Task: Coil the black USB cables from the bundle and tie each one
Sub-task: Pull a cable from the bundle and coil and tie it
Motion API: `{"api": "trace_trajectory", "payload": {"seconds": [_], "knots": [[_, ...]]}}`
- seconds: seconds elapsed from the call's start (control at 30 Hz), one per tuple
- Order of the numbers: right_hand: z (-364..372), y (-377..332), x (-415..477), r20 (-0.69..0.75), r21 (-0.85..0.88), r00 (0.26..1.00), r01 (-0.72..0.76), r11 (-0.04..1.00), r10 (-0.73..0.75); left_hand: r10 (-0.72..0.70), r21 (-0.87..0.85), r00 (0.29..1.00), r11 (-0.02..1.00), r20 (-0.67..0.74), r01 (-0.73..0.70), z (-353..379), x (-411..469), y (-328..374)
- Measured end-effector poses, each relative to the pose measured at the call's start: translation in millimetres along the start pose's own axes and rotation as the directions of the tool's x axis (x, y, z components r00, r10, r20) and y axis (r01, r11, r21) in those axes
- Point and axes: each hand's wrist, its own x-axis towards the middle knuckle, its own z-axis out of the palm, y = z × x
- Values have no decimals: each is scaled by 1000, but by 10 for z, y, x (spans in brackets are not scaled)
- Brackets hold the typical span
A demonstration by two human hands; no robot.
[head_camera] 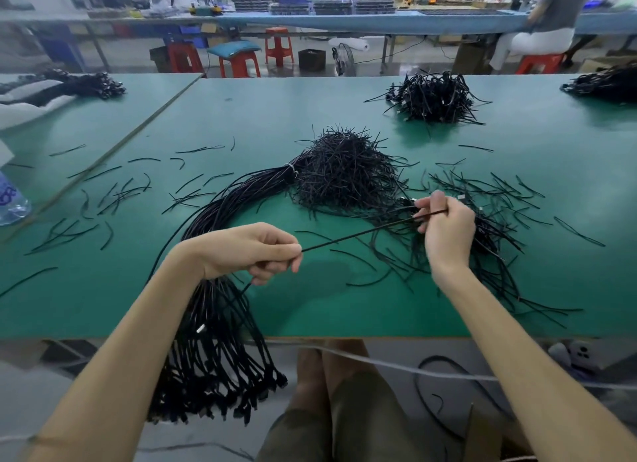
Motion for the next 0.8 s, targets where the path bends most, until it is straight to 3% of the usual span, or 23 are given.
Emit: {"api": "trace_trajectory", "payload": {"seconds": [0.1, 0.2, 0.3, 0.37, 0.4, 0.53, 0.67, 0.73, 0.8], "knots": [[-32, 75, -19, 192, -219, 981, 58, 974, -15, 46, -52, 966, 997, -256, -61, 46, 58, 3], [52, 39, -235, 319, -428, 944, 222, 876, -83, 110, -102, 855, 977, -506, -186, 93, 192, 50], [181, -98, -483, 371, -554, 837, 546, 628, -402, 145, 17, 816, 986, -560, -164, 138, 300, 112], [274, -157, -583, 455, -583, 757, 651, 486, -469, 187, 159, 840, 980, -510, -121, 211, 343, 150], [320, -189, -613, 504, -564, 743, 670, 483, -441, 197, 182, 857, 976, -477, -123, 254, 356, 157], [405, -184, -632, 649, -364, 700, 630, 686, -298, 174, 22, 882, 983, -437, -183, 288, 355, 121], [311, -101, -565, 577, -222, 757, 507, 833, -307, 107, -147, 893, 971, -438, -188, 73, 191, -38], [257, -80, -524, 528, -186, 797, 443, 877, -291, 130, -365, 885, 877, -447, -313, -19, 114, -180], [224, -71, -504, 520, -200, 811, 422, 884, -269, 119, -611, 878, 675, -463, -413, -69, 56, -294]]}}
